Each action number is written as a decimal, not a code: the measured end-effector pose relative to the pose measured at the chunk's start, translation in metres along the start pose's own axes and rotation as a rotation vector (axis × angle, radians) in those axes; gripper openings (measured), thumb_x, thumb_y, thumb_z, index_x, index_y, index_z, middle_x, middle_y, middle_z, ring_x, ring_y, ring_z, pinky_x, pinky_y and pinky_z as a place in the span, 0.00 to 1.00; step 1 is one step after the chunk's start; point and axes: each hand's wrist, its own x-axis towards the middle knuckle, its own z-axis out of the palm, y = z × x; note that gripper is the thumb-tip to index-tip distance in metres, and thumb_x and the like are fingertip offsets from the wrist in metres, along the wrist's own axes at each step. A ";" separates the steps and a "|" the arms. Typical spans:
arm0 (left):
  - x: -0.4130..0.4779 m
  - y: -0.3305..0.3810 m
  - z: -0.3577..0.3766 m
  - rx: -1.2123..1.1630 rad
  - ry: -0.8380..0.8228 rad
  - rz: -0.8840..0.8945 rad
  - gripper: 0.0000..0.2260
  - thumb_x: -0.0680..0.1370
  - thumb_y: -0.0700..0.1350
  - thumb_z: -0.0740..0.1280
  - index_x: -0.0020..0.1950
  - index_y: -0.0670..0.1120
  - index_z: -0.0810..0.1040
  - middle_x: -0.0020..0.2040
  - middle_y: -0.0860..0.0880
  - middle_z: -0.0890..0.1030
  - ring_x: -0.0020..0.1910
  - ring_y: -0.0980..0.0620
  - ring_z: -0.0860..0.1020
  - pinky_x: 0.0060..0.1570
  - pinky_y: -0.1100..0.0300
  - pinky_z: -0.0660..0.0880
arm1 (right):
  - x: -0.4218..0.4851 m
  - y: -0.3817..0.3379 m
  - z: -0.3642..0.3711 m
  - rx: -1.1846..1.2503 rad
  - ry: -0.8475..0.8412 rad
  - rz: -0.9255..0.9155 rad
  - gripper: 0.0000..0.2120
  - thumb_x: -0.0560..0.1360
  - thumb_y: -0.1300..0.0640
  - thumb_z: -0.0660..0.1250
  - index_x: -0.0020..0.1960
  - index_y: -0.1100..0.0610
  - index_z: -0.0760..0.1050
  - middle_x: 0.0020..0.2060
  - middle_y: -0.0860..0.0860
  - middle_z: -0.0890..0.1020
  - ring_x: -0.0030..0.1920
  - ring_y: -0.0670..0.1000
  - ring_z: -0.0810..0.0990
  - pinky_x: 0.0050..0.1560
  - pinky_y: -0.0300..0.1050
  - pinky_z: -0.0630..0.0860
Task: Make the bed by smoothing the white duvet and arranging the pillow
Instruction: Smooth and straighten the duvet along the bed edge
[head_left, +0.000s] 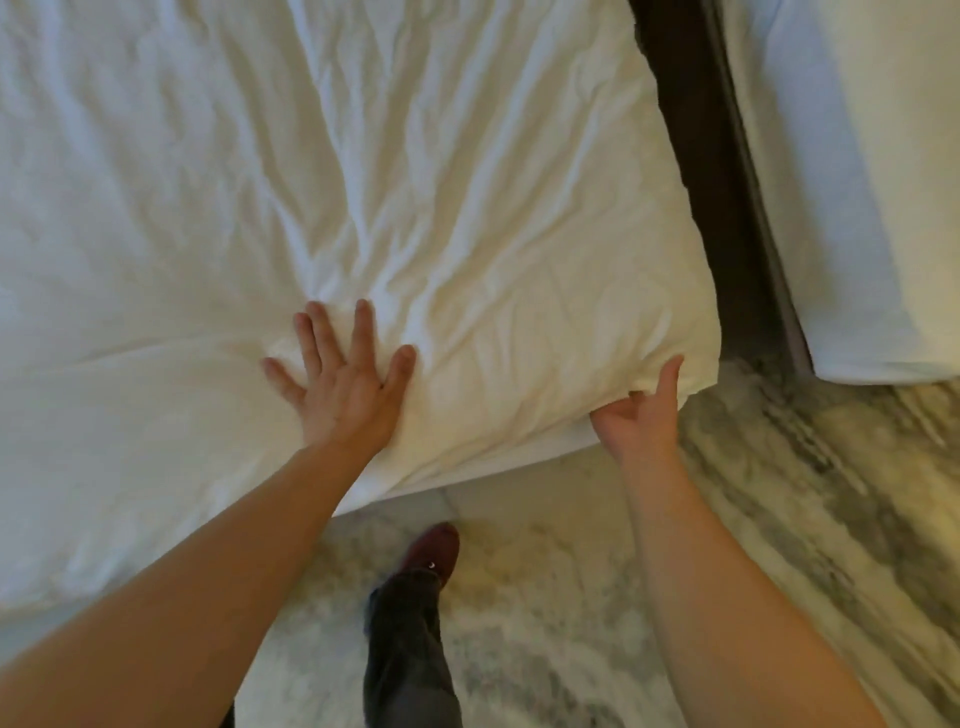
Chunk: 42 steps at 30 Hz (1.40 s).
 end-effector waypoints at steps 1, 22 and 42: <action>0.001 0.006 0.005 0.006 0.018 -0.022 0.35 0.79 0.73 0.43 0.83 0.62 0.41 0.84 0.46 0.36 0.82 0.48 0.33 0.75 0.31 0.34 | 0.009 -0.010 0.000 -0.041 -0.006 0.026 0.36 0.72 0.31 0.73 0.70 0.54 0.74 0.65 0.58 0.82 0.66 0.63 0.81 0.71 0.67 0.74; -0.003 0.010 0.013 0.125 0.091 -0.080 0.36 0.79 0.74 0.45 0.83 0.61 0.44 0.85 0.45 0.40 0.83 0.48 0.37 0.75 0.31 0.36 | 0.064 -0.064 -0.041 -0.292 0.308 -0.212 0.26 0.80 0.53 0.72 0.76 0.53 0.70 0.69 0.54 0.80 0.64 0.60 0.80 0.67 0.65 0.78; 0.012 0.043 -0.054 -0.722 -0.180 -0.254 0.26 0.82 0.68 0.53 0.72 0.55 0.74 0.77 0.48 0.68 0.80 0.42 0.61 0.78 0.38 0.53 | -0.052 -0.098 0.093 -0.618 -0.049 -1.024 0.16 0.77 0.58 0.76 0.59 0.49 0.74 0.55 0.39 0.81 0.54 0.34 0.81 0.59 0.33 0.78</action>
